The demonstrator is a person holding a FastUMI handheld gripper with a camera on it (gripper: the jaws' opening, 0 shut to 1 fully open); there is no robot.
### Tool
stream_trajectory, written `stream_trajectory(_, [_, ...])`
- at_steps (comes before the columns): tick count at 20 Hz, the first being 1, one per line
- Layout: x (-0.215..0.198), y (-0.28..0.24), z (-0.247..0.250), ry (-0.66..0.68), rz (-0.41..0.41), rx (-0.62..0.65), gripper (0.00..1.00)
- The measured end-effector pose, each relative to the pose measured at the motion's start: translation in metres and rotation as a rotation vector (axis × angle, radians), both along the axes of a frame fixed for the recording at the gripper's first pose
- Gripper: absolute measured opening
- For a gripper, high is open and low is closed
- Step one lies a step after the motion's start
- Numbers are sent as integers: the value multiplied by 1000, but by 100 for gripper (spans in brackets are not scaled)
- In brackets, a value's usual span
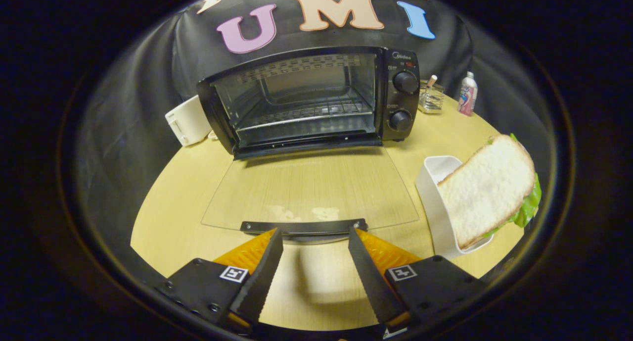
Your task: Open the toaster oven, put the food inside, and close the toaster oven door.
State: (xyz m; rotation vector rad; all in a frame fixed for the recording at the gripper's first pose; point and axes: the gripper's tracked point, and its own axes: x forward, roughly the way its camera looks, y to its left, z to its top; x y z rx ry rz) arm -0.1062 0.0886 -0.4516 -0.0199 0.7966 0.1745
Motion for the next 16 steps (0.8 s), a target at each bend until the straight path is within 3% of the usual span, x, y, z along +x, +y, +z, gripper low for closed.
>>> stream_trajectory(7, [-7, -4, 3, 30, 5, 14, 88])
stream_trajectory(16, [-21, -8, 71, 35, 12, 141, 91])
